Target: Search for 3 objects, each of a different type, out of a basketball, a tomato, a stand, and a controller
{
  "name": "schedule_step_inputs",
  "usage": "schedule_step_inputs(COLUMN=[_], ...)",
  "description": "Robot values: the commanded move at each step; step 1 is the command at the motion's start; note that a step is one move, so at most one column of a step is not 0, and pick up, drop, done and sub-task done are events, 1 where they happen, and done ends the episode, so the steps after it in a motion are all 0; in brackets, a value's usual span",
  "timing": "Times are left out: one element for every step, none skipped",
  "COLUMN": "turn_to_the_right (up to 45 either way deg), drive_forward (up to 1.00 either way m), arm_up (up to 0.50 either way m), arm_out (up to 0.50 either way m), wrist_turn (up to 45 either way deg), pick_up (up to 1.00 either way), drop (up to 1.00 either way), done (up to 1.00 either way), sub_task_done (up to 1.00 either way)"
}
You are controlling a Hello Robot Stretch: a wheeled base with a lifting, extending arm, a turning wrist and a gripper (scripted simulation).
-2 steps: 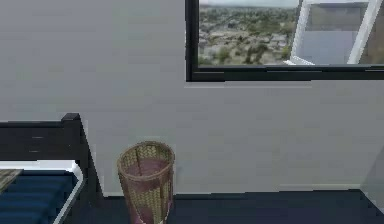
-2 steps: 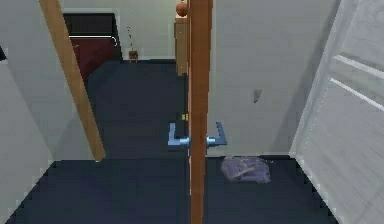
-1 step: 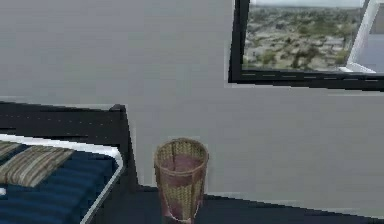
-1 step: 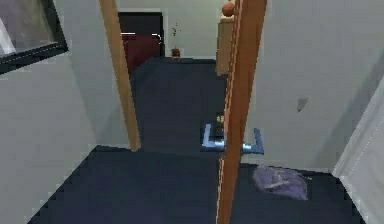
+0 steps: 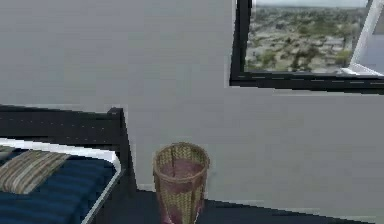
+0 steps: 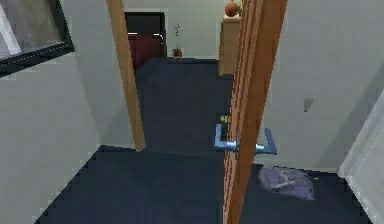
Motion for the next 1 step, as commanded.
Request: schedule_step_inputs(turn_to_the_right=[45.0], drive_forward=[0.00], arm_up=[0.00], arm_out=[0.00], wrist_turn=[0.0], pick_up=[0.00], drop=[0.00], done=[0.00], sub_task_done=[0.00])
